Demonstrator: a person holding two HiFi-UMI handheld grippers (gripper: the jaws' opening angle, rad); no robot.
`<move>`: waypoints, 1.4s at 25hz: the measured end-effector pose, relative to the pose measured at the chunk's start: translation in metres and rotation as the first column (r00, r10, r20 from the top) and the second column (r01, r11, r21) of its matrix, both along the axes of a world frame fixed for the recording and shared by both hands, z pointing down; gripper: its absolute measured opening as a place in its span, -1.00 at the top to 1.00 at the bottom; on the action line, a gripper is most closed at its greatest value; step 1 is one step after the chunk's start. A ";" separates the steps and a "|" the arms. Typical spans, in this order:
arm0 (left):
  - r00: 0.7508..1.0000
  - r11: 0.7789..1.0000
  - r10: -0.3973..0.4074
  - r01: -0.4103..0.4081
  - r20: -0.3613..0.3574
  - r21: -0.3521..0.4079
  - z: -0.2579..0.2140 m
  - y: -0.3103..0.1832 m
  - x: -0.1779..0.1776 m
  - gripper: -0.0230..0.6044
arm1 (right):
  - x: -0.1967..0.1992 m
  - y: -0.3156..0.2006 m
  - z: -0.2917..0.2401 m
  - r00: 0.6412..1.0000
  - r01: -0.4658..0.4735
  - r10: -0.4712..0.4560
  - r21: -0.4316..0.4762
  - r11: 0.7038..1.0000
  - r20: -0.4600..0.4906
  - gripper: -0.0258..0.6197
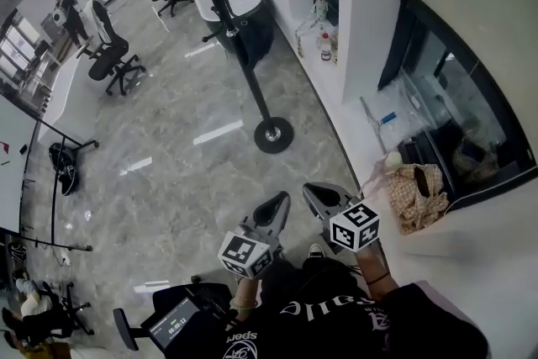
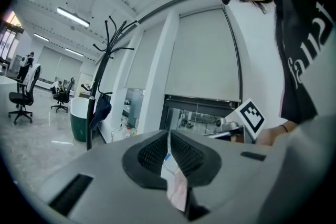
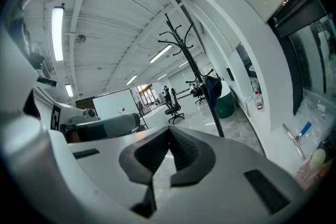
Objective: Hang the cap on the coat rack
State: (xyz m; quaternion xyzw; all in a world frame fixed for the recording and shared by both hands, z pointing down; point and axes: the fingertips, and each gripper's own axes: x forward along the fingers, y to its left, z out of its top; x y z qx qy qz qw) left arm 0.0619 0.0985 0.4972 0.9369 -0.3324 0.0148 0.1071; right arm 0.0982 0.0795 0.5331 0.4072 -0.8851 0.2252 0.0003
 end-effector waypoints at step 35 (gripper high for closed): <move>0.995 0.999 0.053 -0.053 -0.083 0.004 -0.008 0.062 -0.147 0.91 | -0.160 0.083 -0.007 0.997 0.009 -0.009 0.003 1.000 -0.077 0.87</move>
